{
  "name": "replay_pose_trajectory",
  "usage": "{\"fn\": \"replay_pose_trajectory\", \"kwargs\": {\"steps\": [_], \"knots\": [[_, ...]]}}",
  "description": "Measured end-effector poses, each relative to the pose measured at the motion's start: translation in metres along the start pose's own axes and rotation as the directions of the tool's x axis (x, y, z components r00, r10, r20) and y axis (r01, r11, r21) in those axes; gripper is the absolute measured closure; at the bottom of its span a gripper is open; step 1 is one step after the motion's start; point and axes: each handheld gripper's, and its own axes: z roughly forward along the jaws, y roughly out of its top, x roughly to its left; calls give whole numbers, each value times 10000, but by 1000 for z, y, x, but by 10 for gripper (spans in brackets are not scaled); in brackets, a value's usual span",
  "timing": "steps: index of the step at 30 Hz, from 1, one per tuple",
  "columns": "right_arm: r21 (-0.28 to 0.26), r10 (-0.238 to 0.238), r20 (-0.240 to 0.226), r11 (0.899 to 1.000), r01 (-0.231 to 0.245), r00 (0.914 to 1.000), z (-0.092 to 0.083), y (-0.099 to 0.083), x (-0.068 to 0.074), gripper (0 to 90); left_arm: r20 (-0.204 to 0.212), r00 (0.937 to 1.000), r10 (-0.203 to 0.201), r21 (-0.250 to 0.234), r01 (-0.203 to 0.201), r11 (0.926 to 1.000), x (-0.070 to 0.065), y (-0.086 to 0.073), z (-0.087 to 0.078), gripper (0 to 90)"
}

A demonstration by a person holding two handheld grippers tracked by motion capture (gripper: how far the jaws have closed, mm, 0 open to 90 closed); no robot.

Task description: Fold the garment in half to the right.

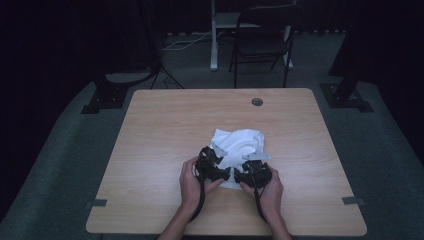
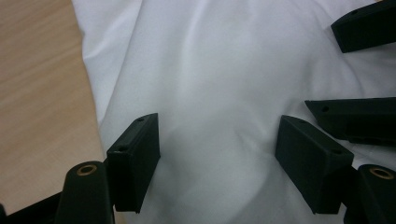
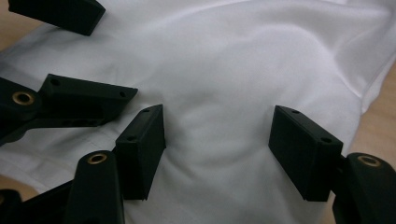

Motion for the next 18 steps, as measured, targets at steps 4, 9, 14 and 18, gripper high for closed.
{"fn": "replay_pose_trajectory", "kwargs": {"steps": [4, 9, 14, 18], "knots": [[-33, -82, -32, 10000, 82, 10000, 12, 12, -5, 342, 37, 9998, -195, 7, 195, 9998, 14, 7, 9, 314], [-105, -206, -148, 9997, 204, 9997, 23, 22, -11, 337, -22, 9996, -286, -108, 286, 9995, 22, 11, 14, 314], [-217, -288, -96, 9994, 286, 9995, 22, 22, -11, 327, -61, 9998, -202, -250, 201, 9995, 20, 9, 11, 312], [-954, -100, -529, 9954, 50, 9986, 13, 12, -12, 325, 138, 9999, -64, -715, 74, 9974, 16, 3, -7, 302]]}}
